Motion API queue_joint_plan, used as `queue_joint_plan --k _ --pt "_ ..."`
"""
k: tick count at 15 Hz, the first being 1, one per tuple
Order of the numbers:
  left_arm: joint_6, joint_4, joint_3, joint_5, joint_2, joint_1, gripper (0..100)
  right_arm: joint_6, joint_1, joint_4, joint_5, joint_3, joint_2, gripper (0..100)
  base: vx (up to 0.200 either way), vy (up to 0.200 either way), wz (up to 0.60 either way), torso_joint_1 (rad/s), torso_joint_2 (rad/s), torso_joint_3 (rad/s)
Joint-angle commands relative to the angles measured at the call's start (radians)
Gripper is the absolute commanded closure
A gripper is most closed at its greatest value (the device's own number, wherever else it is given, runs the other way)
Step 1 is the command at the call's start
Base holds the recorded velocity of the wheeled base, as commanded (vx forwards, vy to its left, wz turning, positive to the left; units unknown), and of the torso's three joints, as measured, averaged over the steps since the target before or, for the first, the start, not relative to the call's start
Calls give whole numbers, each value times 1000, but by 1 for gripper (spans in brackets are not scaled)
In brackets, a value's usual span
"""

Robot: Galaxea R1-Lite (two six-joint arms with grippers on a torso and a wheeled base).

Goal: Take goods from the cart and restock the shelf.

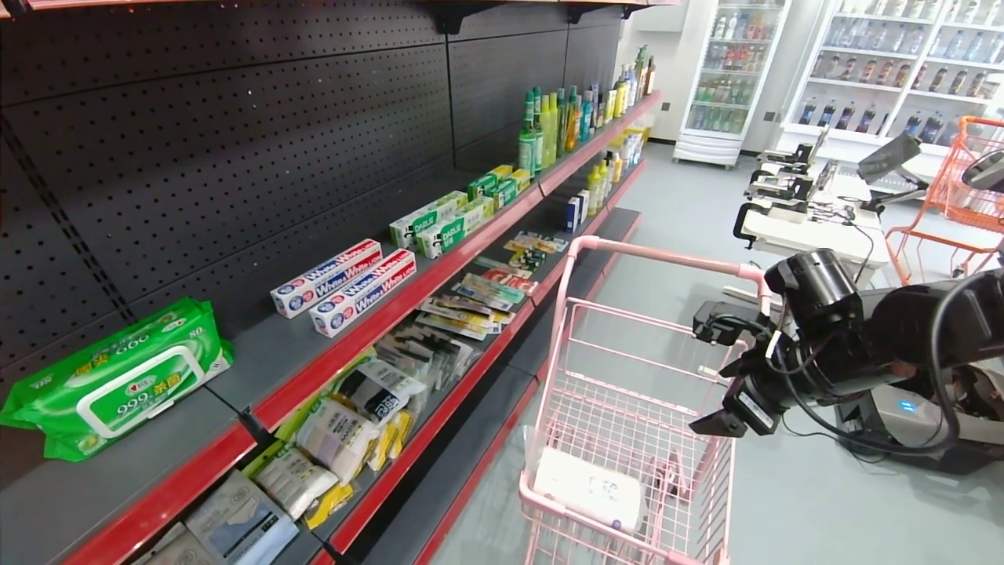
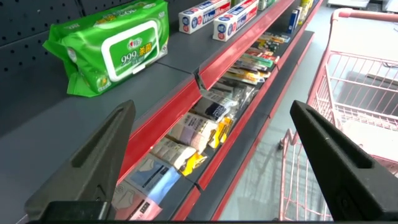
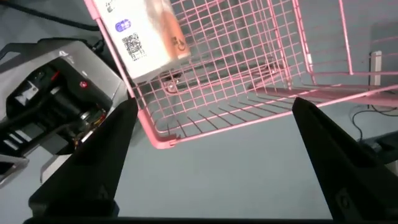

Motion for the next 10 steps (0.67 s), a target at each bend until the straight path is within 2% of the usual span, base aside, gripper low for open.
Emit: queue_joint_plan --k 1,5,7,10 --pt "0 -1 1 1 1 1 0 0 20 0 0 -10 28 0 0 0 0 -124 281 159" --pt "0 -1 1 1 1 1 0 0 66 -3 0 -47 60 0 0 0 0 -156 337 187" --pt "0 -1 1 1 1 1 0 3 84 -50 -3 -49 85 0 0 0 0 -154 332 186" --pt "0 0 1 1 1 1 0 2 119 -87 -48 -69 115 0 0 0 0 -159 342 185"
